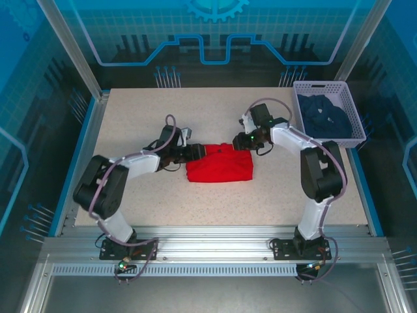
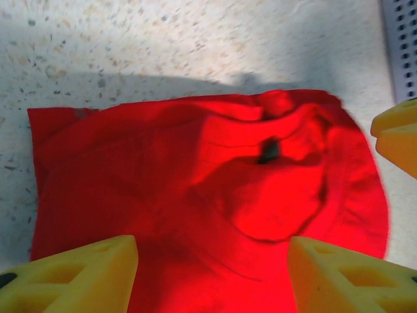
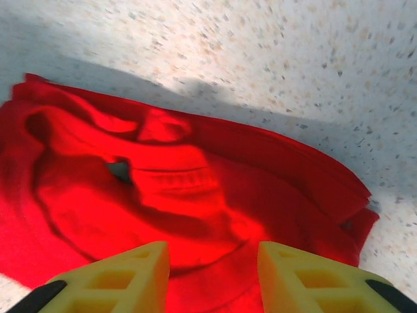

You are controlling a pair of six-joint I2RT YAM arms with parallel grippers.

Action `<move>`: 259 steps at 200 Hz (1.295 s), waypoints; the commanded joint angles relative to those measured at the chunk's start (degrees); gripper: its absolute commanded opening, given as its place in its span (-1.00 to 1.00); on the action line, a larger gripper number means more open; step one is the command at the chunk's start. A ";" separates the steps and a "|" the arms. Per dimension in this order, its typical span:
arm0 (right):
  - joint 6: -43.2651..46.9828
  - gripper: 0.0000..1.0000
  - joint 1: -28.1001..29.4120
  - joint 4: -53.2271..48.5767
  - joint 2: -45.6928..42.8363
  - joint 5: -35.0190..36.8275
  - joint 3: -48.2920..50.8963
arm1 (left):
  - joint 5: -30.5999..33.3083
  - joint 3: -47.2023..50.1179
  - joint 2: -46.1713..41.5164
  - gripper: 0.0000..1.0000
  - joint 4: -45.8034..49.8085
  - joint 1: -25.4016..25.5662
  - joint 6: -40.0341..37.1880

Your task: Fold the inside-out t-shirt

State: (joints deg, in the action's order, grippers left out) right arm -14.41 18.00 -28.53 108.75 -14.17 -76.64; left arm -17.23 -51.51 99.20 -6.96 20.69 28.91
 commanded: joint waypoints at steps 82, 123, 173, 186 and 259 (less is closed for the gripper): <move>2.02 -0.09 -3.82 -2.87 -5.33 -2.00 2.48 | 6.42 6.98 -7.18 0.33 -4.05 -0.12 -1.89; 0.68 -0.06 -2.77 -1.11 -11.73 -2.01 9.15 | 8.51 6.03 -6.96 0.57 9.49 -0.21 0.51; 0.62 -0.07 -1.08 -0.74 -9.65 -2.39 8.43 | -0.83 1.30 0.88 0.44 4.27 1.20 1.18; 0.45 -0.08 -0.84 -0.40 -9.31 -2.36 8.68 | -1.04 -0.03 3.22 0.32 2.69 2.10 1.25; 1.11 -0.09 -1.41 -1.57 -9.98 -0.82 8.45 | -2.90 -7.46 10.48 -1.00 2.66 -2.97 -0.80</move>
State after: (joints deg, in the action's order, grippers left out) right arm -13.47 16.82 -28.93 98.65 -15.35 -68.07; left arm -18.94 -56.64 108.88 -6.33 22.04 30.48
